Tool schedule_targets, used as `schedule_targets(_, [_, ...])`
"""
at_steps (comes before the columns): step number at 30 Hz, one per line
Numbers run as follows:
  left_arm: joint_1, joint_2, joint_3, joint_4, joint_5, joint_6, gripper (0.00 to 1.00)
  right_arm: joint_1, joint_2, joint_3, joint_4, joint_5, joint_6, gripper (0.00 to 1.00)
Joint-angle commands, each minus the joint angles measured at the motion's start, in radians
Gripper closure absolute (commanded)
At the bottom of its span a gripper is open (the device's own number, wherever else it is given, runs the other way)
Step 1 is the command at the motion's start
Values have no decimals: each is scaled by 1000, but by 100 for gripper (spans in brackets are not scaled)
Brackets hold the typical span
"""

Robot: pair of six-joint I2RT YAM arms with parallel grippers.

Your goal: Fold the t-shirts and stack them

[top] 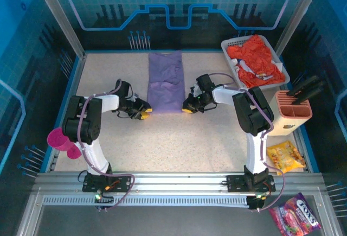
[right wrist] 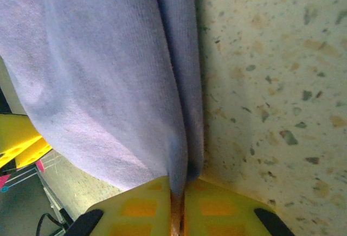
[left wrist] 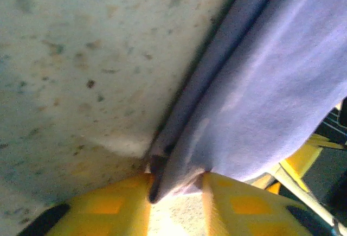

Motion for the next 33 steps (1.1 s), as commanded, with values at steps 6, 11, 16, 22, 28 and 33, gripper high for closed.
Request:
schedule_targets(6, [-13,74,17,249,-95,24,63,-15,11,10,23,-17,9,94])
schedule_targets(11, [-12,86,10,275,-112,12,69,-16,3,-2,39,-23,19,95])
schedule_targets(16, [-13,89,13,292,-131,1,78,-18,5,-2,44,-33,22,96])
schedule_targets(22, [-13,66,6,283,-150,8,91,-23,-10,-15,49,-36,23,98])
schedule_targets(28, [-14,-9,-33,242,-157,13,100,-24,-54,-43,27,-44,5,99])
schedule_targets(33, [-32,-148,-134,206,-178,19,100,-24,-121,-90,-15,-41,-25,99])
